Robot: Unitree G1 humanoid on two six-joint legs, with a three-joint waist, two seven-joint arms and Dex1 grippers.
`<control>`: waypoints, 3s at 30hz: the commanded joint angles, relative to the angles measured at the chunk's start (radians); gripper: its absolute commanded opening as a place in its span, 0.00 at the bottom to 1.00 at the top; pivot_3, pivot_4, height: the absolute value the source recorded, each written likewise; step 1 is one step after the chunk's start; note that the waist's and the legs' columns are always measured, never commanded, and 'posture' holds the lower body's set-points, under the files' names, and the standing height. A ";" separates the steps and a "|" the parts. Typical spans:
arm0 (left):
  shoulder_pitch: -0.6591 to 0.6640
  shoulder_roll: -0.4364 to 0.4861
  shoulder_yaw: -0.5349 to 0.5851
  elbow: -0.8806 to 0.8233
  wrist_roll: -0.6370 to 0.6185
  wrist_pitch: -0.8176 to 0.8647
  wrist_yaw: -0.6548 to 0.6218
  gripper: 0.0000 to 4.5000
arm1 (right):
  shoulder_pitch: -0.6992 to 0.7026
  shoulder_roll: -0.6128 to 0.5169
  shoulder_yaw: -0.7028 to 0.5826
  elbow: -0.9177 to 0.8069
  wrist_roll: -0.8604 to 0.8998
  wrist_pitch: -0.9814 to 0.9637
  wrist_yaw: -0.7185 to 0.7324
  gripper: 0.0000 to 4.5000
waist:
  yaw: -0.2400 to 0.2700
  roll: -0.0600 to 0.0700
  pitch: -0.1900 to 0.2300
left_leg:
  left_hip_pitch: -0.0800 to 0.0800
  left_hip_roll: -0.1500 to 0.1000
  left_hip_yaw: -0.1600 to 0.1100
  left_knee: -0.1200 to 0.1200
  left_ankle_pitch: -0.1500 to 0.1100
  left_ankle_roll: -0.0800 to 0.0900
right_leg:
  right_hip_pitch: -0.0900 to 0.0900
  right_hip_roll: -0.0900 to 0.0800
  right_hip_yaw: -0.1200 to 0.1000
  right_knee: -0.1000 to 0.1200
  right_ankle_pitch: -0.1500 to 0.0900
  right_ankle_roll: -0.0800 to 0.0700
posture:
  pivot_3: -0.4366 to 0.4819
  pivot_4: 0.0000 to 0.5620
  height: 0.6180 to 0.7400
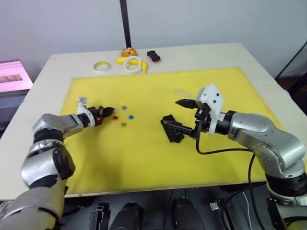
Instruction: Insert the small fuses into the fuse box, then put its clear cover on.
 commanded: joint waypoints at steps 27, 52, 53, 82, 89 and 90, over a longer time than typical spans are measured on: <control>0.007 -0.445 0.068 -0.882 -0.556 0.261 0.144 0.00 | -0.147 0.441 -0.244 0.101 0.735 0.077 -0.646 1.00 | 0.027 -0.001 0.001 | -0.002 -0.001 -0.003 0.002 0.000 0.000 | 0.001 -0.001 0.000 -0.002 0.000 0.000 | 0.48 0.27 1.00; 0.048 -0.431 -0.016 -0.884 -0.701 0.181 0.260 0.00 | -0.135 0.402 -0.166 0.111 0.838 -0.049 -0.760 0.63 | 0.026 -0.001 0.001 | -0.001 -0.001 -0.002 0.002 0.000 0.000 | 0.001 -0.001 0.000 -0.003 0.000 0.000 | 0.48 0.27 1.00; 0.048 -0.429 -0.019 -0.883 -0.704 0.180 0.260 0.00 | -0.135 0.399 -0.164 0.111 0.839 -0.050 -0.760 0.63 | 0.026 -0.001 0.001 | -0.001 -0.001 -0.002 0.002 0.000 0.000 | 0.001 -0.001 0.000 -0.003 0.000 0.000 | 0.48 0.27 1.00; 0.106 -0.401 -0.094 -0.897 -0.812 0.129 0.310 0.00 | -0.147 0.387 -0.142 0.120 0.906 -0.094 -0.795 0.01 | 0.026 -0.001 0.001 | -0.001 -0.001 -0.002 0.002 0.000 0.000 | 0.001 -0.001 0.000 -0.003 0.000 0.000 | 0.48 0.27 1.00; 0.126 -0.269 -0.161 -0.977 -0.781 0.159 0.205 0.66 | -0.142 0.267 -0.165 0.102 0.988 -0.053 -0.780 0.00 | 0.025 -0.001 0.001 | -0.001 -0.001 -0.002 0.001 0.000 0.000 | 0.001 -0.001 0.000 -0.003 0.000 0.000 | 0.48 0.27 1.00; 0.142 -0.227 -0.193 -1.011 -0.755 0.167 0.154 0.77 | -0.141 0.224 -0.173 0.105 1.004 -0.034 -0.764 0.00 | 0.025 -0.001 0.001 | -0.001 -0.001 -0.002 0.001 0.000 0.000 | 0.001 -0.001 0.000 -0.004 0.000 0.000 | 0.48 0.27 1.00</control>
